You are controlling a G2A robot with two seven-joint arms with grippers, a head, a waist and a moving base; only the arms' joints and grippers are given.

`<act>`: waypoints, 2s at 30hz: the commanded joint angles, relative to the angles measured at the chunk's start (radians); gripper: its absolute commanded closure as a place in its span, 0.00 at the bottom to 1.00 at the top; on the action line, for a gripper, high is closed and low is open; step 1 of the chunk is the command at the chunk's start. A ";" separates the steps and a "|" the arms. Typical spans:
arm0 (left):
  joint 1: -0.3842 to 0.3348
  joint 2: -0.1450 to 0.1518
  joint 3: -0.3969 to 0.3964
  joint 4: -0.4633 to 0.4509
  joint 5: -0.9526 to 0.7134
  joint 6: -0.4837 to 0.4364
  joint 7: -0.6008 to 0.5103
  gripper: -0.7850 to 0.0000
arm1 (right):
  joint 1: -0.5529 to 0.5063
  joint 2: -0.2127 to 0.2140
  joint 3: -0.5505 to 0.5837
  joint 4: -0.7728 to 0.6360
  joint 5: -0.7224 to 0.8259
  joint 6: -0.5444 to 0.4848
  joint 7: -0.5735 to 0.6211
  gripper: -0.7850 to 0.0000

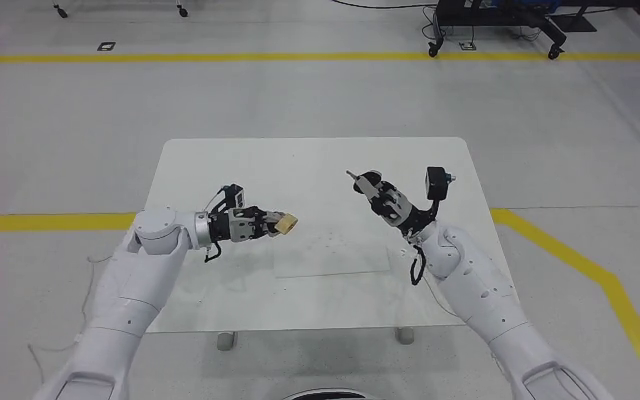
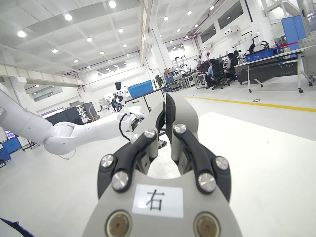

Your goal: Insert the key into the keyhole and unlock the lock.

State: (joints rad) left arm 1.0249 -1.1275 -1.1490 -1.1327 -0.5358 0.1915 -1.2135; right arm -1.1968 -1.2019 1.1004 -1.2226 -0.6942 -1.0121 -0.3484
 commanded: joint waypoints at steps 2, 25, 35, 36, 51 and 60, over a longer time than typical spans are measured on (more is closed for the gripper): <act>-0.064 -0.033 0.077 0.067 -0.073 -0.008 0.011 1.00 | -0.035 0.011 0.045 -0.033 0.016 0.000 0.017 1.00; -0.136 -0.064 0.132 0.132 -0.115 -0.023 0.047 1.00 | -0.093 0.041 0.162 -0.181 -0.108 0.143 0.167 1.00; -0.194 -0.071 0.163 0.222 -0.139 0.148 -0.048 1.00 | -0.132 0.090 0.239 -0.514 -0.736 0.127 0.284 1.00; -0.196 -0.072 0.166 0.224 -0.138 0.147 -0.051 1.00 | -0.137 0.091 0.241 -0.525 -0.747 0.129 0.282 1.00; -0.155 -0.087 0.139 0.165 -0.168 -0.164 0.084 1.00 | -0.111 0.043 0.082 -0.308 -0.095 0.273 0.322 1.00; -0.128 -0.086 0.115 0.133 -0.195 -0.219 0.106 1.00 | -0.097 0.042 0.069 -0.289 -0.016 0.252 0.377 1.00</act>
State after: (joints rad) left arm 0.8974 -1.2140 -1.0344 -1.0000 -0.7314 -0.0280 -1.1073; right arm -1.2941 -1.1604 1.1693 -1.5119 -0.7110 -0.7604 0.0285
